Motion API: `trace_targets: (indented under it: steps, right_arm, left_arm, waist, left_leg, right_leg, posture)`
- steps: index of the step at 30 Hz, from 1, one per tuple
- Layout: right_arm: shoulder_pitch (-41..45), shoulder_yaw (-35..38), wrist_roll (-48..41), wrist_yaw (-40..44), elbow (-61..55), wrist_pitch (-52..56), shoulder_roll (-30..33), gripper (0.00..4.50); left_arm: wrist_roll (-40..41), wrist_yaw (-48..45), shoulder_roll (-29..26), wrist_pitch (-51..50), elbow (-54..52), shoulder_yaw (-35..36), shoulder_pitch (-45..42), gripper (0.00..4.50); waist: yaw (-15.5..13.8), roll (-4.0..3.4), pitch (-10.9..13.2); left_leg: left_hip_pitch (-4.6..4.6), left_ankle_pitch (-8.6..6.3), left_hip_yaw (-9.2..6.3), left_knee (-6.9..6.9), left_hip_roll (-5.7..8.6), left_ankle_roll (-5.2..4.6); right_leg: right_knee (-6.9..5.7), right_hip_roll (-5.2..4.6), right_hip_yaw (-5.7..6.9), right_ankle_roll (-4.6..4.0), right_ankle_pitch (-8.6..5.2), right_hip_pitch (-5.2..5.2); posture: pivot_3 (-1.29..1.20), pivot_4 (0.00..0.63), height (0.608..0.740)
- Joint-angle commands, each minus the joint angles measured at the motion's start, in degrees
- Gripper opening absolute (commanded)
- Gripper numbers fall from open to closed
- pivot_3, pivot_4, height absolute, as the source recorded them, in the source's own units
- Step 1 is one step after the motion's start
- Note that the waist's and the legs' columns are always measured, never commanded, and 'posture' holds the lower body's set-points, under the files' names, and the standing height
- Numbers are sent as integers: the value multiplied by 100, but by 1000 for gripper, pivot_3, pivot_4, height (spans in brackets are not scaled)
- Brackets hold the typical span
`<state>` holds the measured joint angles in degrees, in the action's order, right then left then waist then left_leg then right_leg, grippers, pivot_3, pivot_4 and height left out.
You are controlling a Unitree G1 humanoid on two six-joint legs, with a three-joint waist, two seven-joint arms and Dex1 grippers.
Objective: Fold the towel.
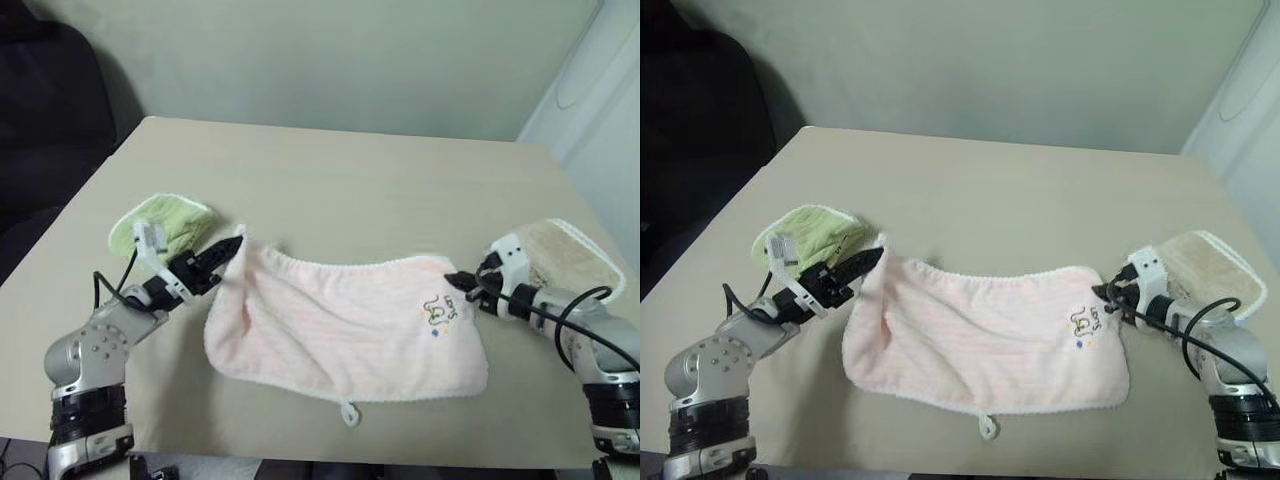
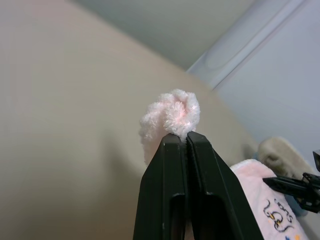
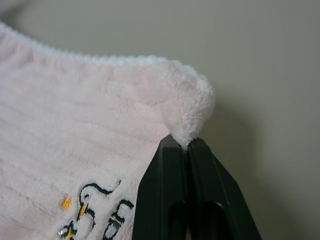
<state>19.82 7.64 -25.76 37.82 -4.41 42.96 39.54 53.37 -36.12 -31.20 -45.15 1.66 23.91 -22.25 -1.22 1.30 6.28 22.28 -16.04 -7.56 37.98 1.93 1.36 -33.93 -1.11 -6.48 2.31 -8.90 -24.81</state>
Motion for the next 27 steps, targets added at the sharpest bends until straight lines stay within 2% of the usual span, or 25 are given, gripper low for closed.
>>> trace_targets:
  steps: [1,5,8,12,18,22,24,27]
  right_arm:
    - [493,294,121,-77,208,-278,171,15]
    - [1445,304,468,-231,1025,-837,230,15]
    - [2081,357,632,-193,1605,-1284,337,15]
    - [2091,644,457,35,1443,-1519,487,15]
    - [385,1426,-296,459,-244,-1125,589,15]
    - [-1345,1905,-899,612,-1576,-600,447,15]
    - [-2327,2022,-1237,754,-2242,-369,327,15]
    - [-3214,2051,-1469,919,-2714,-245,298,15]
  left_arm:
    - [-255,-74,49,447,332,-74,-653,0]
    - [-838,-49,229,1168,1393,-307,-1980,0]
    - [-1127,-300,299,1702,2366,-341,-2955,0]
    - [-1223,-748,184,1884,2736,-346,-3406,0]
    - [-726,-1323,-235,1001,1575,-220,-2356,0]
    - [-154,-1572,-606,145,314,-44,-805,0]
    - [153,-1658,-772,-270,-363,59,131,0]
    - [451,-1709,-970,-639,-1046,153,1072,0]
  waist:
    - [-16,-2,1]
    - [-36,-2,6]
    - [-48,-1,12]
    - [-50,-5,12]
    - [-49,-5,11]
    - [-37,-5,11]
    - [-27,-5,13]
    - [-16,-10,20]
  left_leg:
    - [-1,0,0,1,2,-1]
    - [4,7,0,1,3,-12]
    - [14,44,-1,6,3,-70]
    - [21,51,-5,-15,-1,-76]
    - [27,74,-1,-32,0,-29]
    - [19,57,5,-14,0,-42]
    - [26,-18,4,-9,0,-21]
    - [28,-16,1,1,-2,-20]
  right_leg:
    - [-1,-2,0,-1,1,2]
    - [0,-4,3,-4,9,-3]
    - [7,-8,4,32,37,-6]
    - [47,-8,13,55,56,-4]
    - [104,-5,16,60,58,10]
    - [101,-4,14,61,52,24]
    - [98,-1,11,57,45,18]
    - [89,4,8,95,-14,16]
  posture:
    - [0,150,740]
    - [0,150,740]
    - [0,150,740]
    - [0,150,740]
    - [0,150,740]
    - [0,150,740]
    - [0,150,740]
    - [0,150,740]
